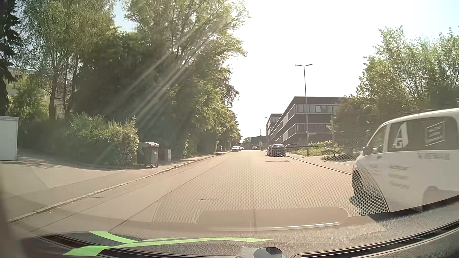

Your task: Follow the waypoints while adhering to traffic rules and regulations

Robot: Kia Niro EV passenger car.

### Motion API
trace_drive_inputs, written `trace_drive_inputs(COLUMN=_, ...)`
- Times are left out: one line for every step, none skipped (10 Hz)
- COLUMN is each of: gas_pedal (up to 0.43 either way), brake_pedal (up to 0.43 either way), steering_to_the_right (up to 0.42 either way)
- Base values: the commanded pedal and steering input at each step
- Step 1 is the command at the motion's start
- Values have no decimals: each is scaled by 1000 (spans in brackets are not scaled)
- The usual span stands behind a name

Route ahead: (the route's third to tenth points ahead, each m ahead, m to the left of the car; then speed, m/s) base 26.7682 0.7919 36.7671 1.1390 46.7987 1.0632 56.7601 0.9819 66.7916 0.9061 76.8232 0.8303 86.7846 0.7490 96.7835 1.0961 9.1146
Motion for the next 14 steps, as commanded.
trace_drive_inputs(gas_pedal=220, brake_pedal=0, steering_to_the_right=-1)
trace_drive_inputs(gas_pedal=220, brake_pedal=0, steering_to_the_right=0)
trace_drive_inputs(gas_pedal=220, brake_pedal=0, steering_to_the_right=0)
trace_drive_inputs(gas_pedal=220, brake_pedal=0, steering_to_the_right=0)
trace_drive_inputs(gas_pedal=220, brake_pedal=0, steering_to_the_right=-1)
trace_drive_inputs(gas_pedal=220, brake_pedal=0, steering_to_the_right=0)
trace_drive_inputs(gas_pedal=209, brake_pedal=0, steering_to_the_right=0)
trace_drive_inputs(gas_pedal=209, brake_pedal=0, steering_to_the_right=0)
trace_drive_inputs(gas_pedal=209, brake_pedal=0, steering_to_the_right=0)
trace_drive_inputs(gas_pedal=209, brake_pedal=0, steering_to_the_right=0)
trace_drive_inputs(gas_pedal=209, brake_pedal=0, steering_to_the_right=0)
trace_drive_inputs(gas_pedal=209, brake_pedal=0, steering_to_the_right=0)
trace_drive_inputs(gas_pedal=209, brake_pedal=0, steering_to_the_right=0)
trace_drive_inputs(gas_pedal=209, brake_pedal=0, steering_to_the_right=0)
